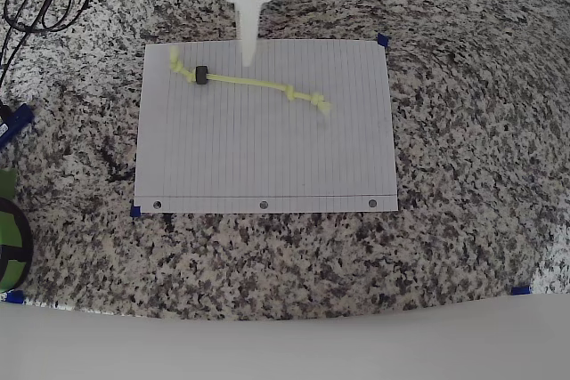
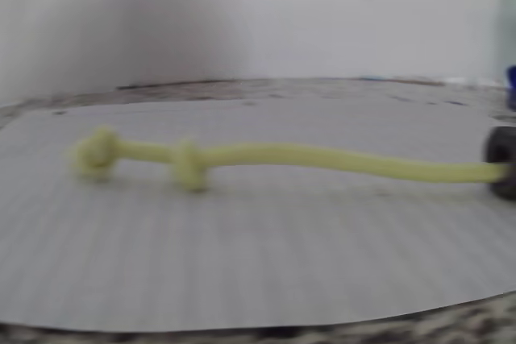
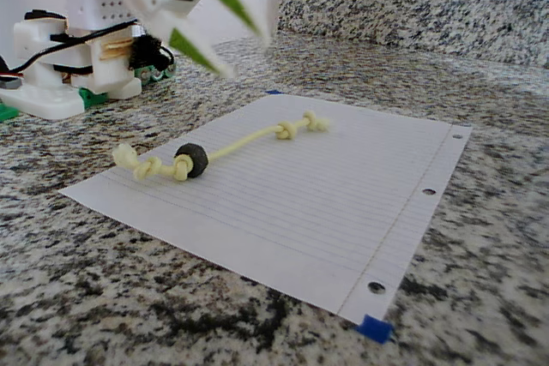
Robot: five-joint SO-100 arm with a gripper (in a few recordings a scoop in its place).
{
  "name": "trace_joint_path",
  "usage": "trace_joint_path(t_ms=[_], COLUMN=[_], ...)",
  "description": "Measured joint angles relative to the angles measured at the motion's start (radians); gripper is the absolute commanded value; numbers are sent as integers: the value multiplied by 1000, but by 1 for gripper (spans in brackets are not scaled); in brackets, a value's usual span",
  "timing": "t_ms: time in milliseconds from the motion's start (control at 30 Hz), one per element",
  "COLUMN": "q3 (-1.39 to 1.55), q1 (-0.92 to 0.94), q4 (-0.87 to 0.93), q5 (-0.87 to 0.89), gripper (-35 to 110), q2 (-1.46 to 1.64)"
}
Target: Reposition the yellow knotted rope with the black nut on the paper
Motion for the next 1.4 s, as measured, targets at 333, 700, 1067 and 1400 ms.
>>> trace_joint_path(t_ms=[333,700,1067,1400], q3=[-26,-209,-313,-426], q1=[210,272,318,357], q4=[-92,3,-8,-32], q5=[0,-110,-187,-224], gripper=[38,34,34,31], q2=[-244,-495,-729,-927])
